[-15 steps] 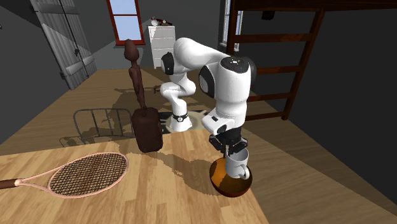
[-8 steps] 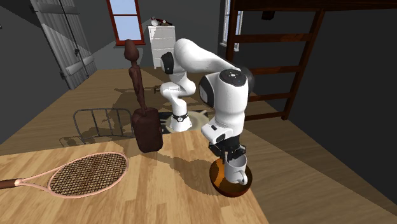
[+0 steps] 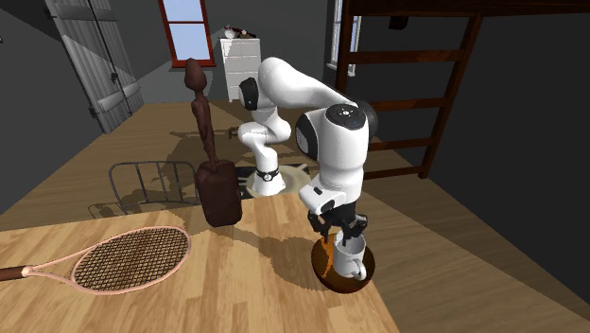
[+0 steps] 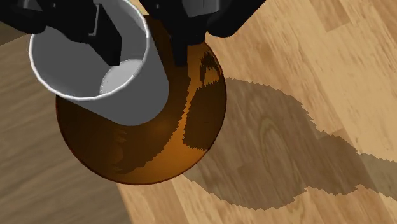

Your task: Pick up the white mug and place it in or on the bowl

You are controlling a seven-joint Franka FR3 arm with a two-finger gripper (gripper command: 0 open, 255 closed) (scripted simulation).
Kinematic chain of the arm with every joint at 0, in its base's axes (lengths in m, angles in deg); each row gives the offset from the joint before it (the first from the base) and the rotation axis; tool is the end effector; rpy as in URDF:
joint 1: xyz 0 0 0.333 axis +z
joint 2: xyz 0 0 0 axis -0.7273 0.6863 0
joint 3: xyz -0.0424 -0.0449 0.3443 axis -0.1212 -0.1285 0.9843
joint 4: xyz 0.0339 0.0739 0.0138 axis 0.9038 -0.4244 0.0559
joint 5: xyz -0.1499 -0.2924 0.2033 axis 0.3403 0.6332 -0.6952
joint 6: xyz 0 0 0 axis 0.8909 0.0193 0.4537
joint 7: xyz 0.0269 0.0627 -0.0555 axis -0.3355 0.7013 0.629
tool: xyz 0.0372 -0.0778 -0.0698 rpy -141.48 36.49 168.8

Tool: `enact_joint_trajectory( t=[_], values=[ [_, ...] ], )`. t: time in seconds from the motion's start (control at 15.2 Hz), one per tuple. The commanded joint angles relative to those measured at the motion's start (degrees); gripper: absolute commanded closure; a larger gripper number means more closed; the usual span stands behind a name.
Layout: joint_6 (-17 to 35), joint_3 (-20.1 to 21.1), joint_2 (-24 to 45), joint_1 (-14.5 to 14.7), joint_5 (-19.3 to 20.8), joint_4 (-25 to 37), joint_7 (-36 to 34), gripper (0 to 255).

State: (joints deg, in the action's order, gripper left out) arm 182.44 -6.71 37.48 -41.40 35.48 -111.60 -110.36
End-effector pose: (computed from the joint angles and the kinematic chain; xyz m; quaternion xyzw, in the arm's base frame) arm 0.6769 0.1737 0.4917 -0.9857 0.1607 0.0453 0.0228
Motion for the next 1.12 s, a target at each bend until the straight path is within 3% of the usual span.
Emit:
enact_joint_trajectory(
  t=[0.0,0.26,0.53,1.06],
  values=[
    [0.0,0.0,0.0,0.0,0.0,0.0,0.0,0],
    [0.0,0.0,0.0,0.0,0.0,0.0,0.0,0],
    [-8.25,-0.04,1.68,0.39,0.26,9.94,-0.09,0],
    [-8.25,-0.04,1.68,0.39,0.26,9.94,-0.09,0]
  ],
)
